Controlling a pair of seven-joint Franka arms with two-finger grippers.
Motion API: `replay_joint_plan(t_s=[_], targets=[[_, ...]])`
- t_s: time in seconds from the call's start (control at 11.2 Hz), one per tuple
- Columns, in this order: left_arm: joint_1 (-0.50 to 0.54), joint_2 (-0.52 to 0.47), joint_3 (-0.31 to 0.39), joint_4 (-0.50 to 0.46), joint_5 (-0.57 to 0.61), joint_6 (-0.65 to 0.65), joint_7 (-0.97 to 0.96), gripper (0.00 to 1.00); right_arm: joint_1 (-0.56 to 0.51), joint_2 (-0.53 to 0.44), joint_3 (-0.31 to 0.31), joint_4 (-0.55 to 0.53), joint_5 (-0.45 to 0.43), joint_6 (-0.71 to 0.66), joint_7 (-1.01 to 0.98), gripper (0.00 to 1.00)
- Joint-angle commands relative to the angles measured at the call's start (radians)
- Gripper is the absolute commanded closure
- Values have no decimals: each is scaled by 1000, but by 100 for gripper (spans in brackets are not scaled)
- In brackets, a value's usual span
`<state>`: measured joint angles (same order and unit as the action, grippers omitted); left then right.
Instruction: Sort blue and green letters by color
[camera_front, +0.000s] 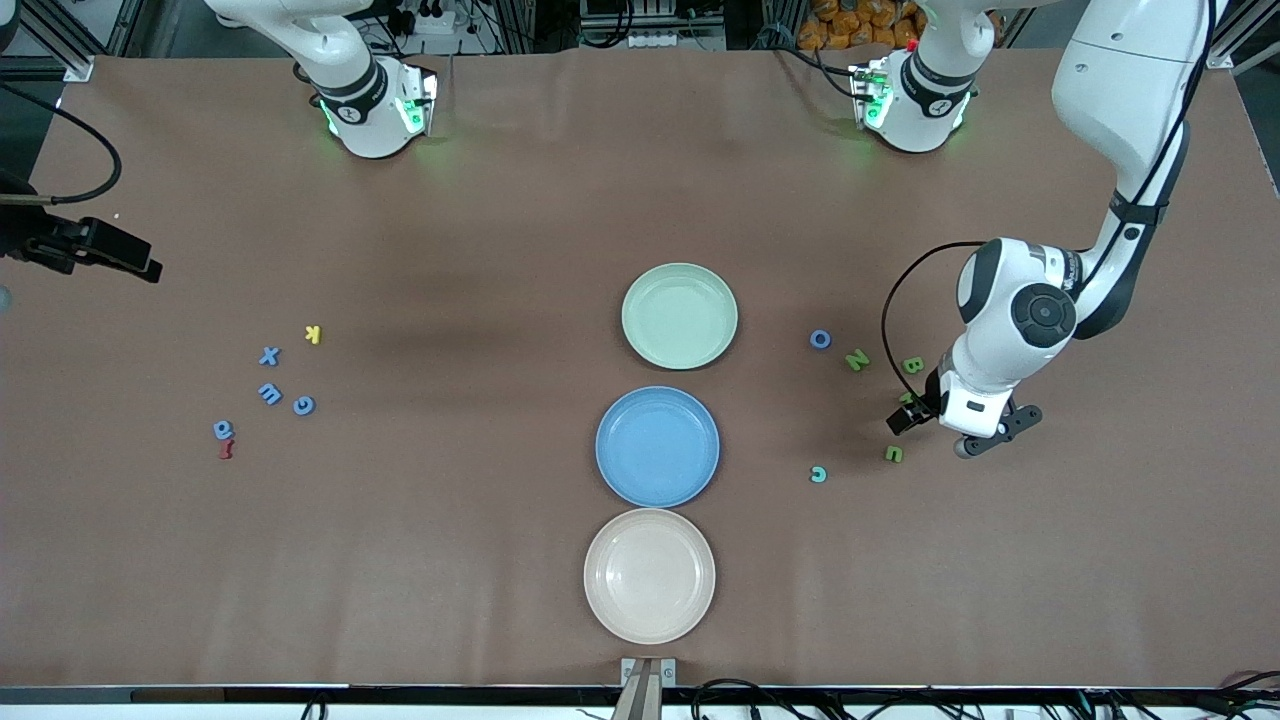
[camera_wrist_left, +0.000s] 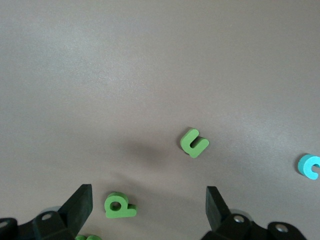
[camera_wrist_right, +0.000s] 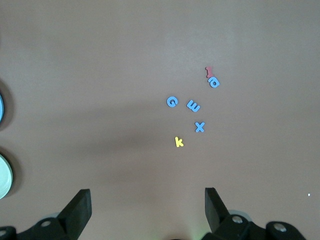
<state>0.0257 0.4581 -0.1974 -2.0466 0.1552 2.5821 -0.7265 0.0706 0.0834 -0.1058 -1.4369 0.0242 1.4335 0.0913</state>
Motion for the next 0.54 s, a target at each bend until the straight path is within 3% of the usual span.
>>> replay_joint_plan(t_s=[0.0,0.18,0.45], targets=[[-7,-7,1,9,33,1,-28,0,0,-11,0,-2,-9,4,13,0],[0,-19,3,38,46,-40,37,0,0,-11,0,-2,-9,4,13,0],[3,-32,-2,224,47,-328,172,0,-2,-11,0,-2,-9,4,13,0]])
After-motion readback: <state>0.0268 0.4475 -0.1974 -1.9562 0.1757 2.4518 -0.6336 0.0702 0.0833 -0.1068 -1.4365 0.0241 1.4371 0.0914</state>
